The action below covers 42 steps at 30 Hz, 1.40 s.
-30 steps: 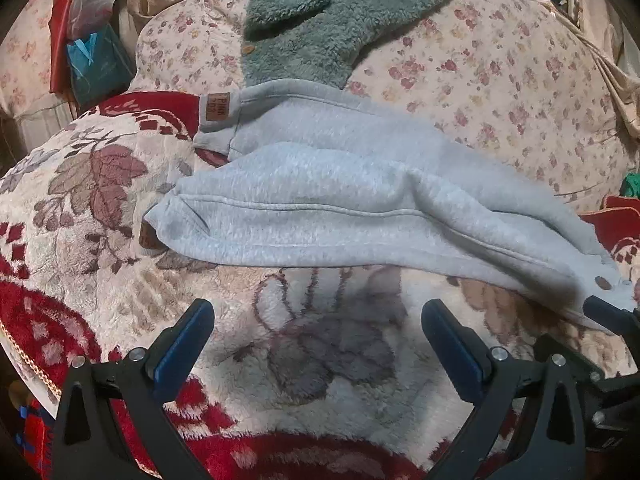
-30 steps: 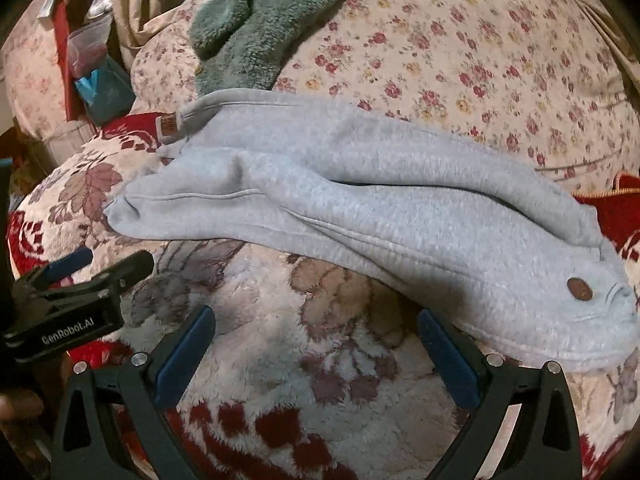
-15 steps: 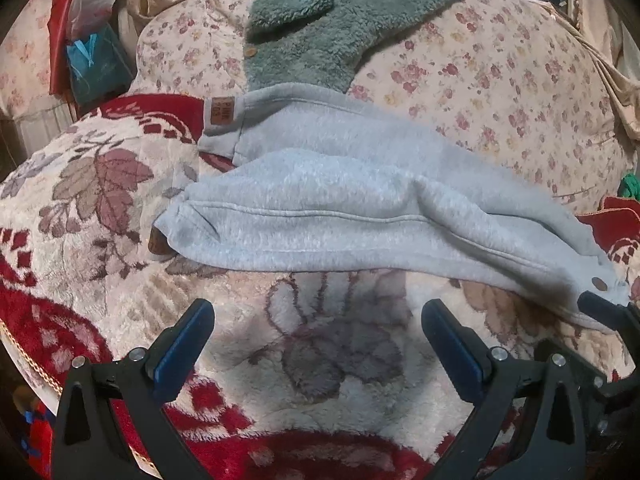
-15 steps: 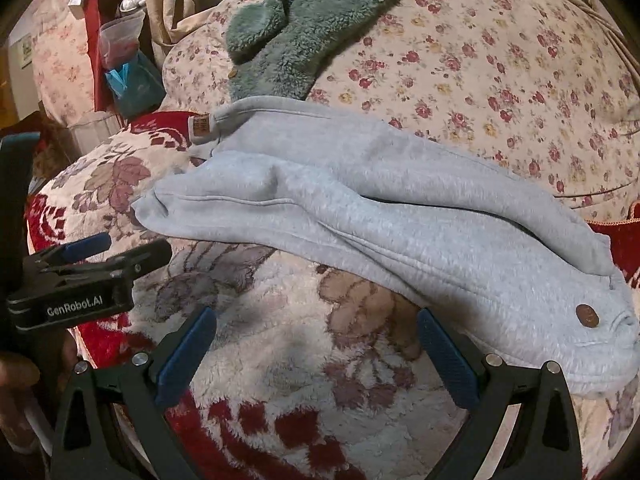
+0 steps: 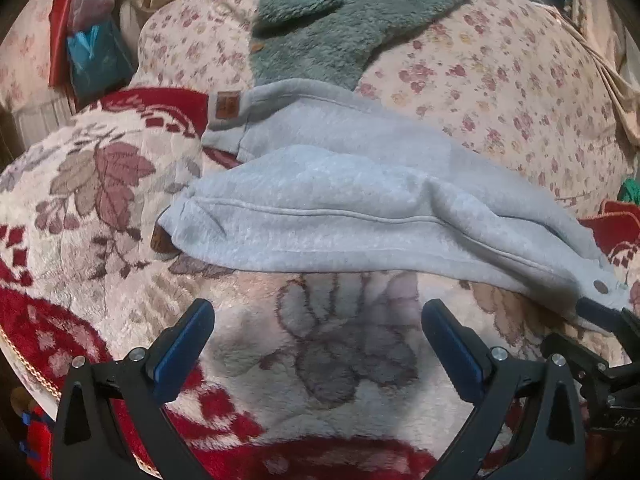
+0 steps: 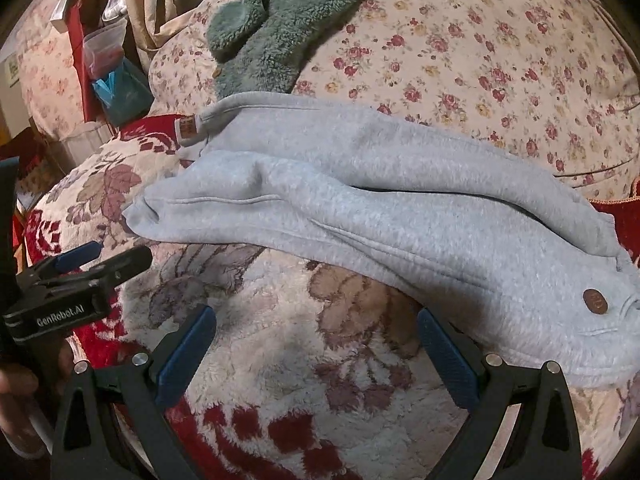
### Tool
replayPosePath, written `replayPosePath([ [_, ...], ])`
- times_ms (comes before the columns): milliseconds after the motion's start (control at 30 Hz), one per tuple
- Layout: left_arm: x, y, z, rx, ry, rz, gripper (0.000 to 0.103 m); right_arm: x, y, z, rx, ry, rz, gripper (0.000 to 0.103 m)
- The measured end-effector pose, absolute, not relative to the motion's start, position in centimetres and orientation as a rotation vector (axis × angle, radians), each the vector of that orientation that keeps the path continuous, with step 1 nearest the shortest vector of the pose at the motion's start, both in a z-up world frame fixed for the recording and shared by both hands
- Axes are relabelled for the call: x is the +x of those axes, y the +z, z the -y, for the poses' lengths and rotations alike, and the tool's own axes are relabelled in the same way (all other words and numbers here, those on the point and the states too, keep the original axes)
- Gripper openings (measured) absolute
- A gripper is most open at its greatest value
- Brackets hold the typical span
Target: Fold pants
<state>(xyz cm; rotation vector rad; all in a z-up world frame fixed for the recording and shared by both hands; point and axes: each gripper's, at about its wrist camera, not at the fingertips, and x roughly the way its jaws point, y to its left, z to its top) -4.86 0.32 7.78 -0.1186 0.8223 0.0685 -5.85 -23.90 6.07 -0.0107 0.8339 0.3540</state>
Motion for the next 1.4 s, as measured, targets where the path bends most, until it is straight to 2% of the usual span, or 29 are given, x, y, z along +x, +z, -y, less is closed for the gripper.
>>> replayPosePath([
  [167,-4.0,7.1,-5.3,-0.25,0.087,-0.867,0.103,-5.6,5.8,23.9,-0.025,0.369,-0.836,0.102],
  [300,-2.6,6.2,-8.7,-0.316,0.124,-0.878,0.103,-4.8,5.3,23.8,-0.023,0.372,-0.844,0.094],
  [567,1.4,3.6,-11.5,-0.416,0.135,-0.927,0.103,-3.4,3.8,24.4,0.008,0.372,-0.885,0.091],
  [633,2.5,2.9,-11.6,-0.439,0.127,-0.927,0.099,-3.1,3.6,24.7,0.009,0.366,-0.891,0.091],
  [667,2.7,2.8,-11.7,-0.441,0.125,-0.926,0.092,-3.0,3.5,24.8,0.005,0.368,-0.894,0.09],
  [733,3.7,2.4,-11.4,-0.427,0.118,-0.937,0.074,-2.8,3.2,24.9,-0.01,0.367,-0.9,0.078],
  [767,4.0,2.1,-11.2,-0.423,0.112,-0.947,0.055,-2.7,3.1,25.1,-0.018,0.364,-0.905,0.075],
  [800,4.6,1.7,-11.0,-0.418,0.11,-0.962,0.043,-2.6,2.9,25.4,-0.019,0.359,-0.912,0.072],
  [833,4.8,1.6,-10.8,-0.415,0.106,-0.958,0.04,-2.6,2.8,25.8,-0.014,0.349,-0.916,0.072],
  [867,5.0,1.7,-10.7,-0.411,0.1,-0.947,0.026,-2.7,2.7,26.2,-0.007,0.34,-0.919,0.072],
  [900,5.1,1.8,-10.5,-0.405,0.093,-0.938,0.019,-2.7,2.6,26.7,0.002,0.335,-0.923,0.072],
  [1000,5.0,2.6,-10.5,-0.409,0.097,-0.908,0.013,-3.1,2.4,28.5,0.061,0.333,-0.942,0.072],
  [1233,3.7,5.9,-11.1,-0.422,0.055,-0.856,0.011,-4.5,2.6,31.6,0.033,0.245,-0.94,0.07],
  [1400,2.2,8.9,-11.4,-0.404,0.035,-0.792,0.01,-5.6,2.1,34.0,0.213,0.29,-1.0,0.07],
])
